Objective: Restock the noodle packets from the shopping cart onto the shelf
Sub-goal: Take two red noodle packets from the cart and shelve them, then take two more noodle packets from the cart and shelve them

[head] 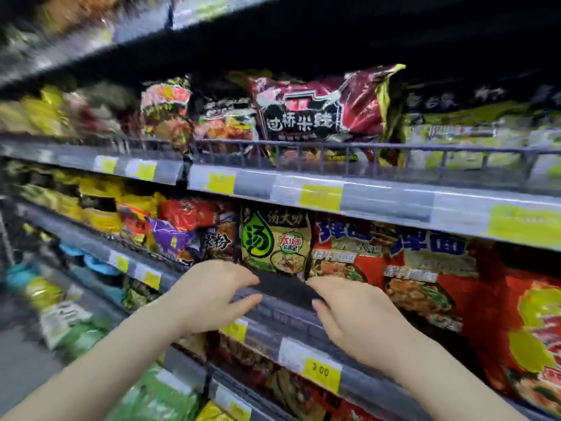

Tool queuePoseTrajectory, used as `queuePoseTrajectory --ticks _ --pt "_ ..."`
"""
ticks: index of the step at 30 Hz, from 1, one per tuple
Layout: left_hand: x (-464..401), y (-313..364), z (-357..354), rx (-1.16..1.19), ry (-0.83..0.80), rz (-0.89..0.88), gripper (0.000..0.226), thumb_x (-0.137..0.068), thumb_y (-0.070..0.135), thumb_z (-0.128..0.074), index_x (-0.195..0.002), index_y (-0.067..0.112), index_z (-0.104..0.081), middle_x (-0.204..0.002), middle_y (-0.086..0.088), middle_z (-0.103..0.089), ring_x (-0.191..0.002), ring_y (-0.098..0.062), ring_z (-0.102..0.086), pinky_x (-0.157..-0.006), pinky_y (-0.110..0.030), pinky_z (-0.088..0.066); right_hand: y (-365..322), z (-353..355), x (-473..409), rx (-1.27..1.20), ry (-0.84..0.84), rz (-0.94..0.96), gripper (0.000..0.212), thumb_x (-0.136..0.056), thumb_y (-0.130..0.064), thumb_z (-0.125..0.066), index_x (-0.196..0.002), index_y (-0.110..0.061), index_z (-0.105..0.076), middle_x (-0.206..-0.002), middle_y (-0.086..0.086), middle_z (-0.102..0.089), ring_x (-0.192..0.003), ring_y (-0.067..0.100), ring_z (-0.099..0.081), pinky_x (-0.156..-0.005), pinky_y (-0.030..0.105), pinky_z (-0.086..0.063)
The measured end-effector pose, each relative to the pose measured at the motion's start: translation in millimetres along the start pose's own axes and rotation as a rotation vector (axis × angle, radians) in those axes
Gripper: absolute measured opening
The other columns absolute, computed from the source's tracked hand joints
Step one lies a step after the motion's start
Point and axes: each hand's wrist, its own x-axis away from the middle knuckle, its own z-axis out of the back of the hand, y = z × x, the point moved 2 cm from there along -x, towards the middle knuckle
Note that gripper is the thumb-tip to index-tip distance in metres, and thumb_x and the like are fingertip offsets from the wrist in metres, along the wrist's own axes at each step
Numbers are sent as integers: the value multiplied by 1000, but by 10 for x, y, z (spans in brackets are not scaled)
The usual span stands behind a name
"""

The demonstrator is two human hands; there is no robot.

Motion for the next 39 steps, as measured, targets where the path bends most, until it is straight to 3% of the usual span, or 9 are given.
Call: queuePoseTrajectory --ticks 5,8,13,21,23,29,33,36,39 --pt "155 -427 682 9 -165 127 74 -79 65 -15 -127 27 -56 -126 12 -60 -115 -12 -55 -92 -27 -45 -319 522 -420 -21 -119 52 28 -98 -28 -36 -119 -16 -50 -121 3 -58 -110 27 -57 -84 38 -48" --pt "240 -609 1188 -2 -228 162 72 -79 64 -15 -126 28 -57 -125 9 -62 -113 -15 -57 -90 -32 -47 -576 949 -606 -2 -168 114 18 -94 -16 -39 -103 -14 -53 -107 7 -61 -101 32 -59 -72 37 -44" --pt "459 -779 2199 -29 -314 226 46 -92 52 -36 -127 29 -55 -125 9 -61 -112 -15 -58 -86 -30 -45 -1030 1703 -907 -42 -254 202 29 -97 -15 -35 -120 -17 -53 -119 6 -60 -103 31 -59 -71 36 -44" --pt "1072 -1127 3485 -29 -361 493 37 -95 48 -41 -122 30 -59 -116 8 -66 -100 -12 -62 -78 -27 -49 -1678 2740 -1435 -48 -250 324 27 -98 -21 -34 -116 -16 -54 -119 5 -62 -105 29 -59 -87 41 -49" --pt "1315 -1173 3702 -68 -355 556 36 -94 48 -42 -121 31 -59 -115 9 -65 -103 -13 -61 -74 -24 -42 -1890 2867 -1566 -16 -216 372 21 -98 -24 -35 -108 -17 -53 -114 4 -63 -101 27 -61 -83 40 -51" --pt "2279 -1317 4204 -192 -399 834 36 -93 47 -44 -121 29 -58 -117 -1 -65 -108 -25 -58 -84 -32 -46 -2797 3042 -1883 -1 -184 549 35 -99 -28 -37 -132 -22 -48 -125 2 -60 -102 24 -63 -78 40 -55" --pt "3164 -1429 4469 -253 -404 1010 40 -91 48 -44 -124 28 -55 -125 0 -61 -115 -24 -56 -90 -34 -47 -3664 3084 -1964 -15 -155 701 37 -99 -30 -40 -134 -23 -47 -133 2 -56 -99 22 -61 -57 27 -46" --pt "3879 -1477 4708 -306 -389 1130 37 -90 48 -44 -117 28 -60 -121 1 -63 -113 -24 -58 -89 -34 -47 -4387 3058 -1956 -58 -104 775 34 -96 -30 -43 -128 -21 -51 -132 2 -57 -114 24 -58 -80 36 -52" --pt "4585 -1525 4967 -378 -361 1236 33 -89 45 -45 -105 23 -63 -112 -1 -67 -105 -25 -61 -84 -36 -50 -5122 3052 -1898 -95 -85 854 34 -95 -30 -42 -127 -20 -50 -133 3 -57 -120 26 -54 -88 38 -49"
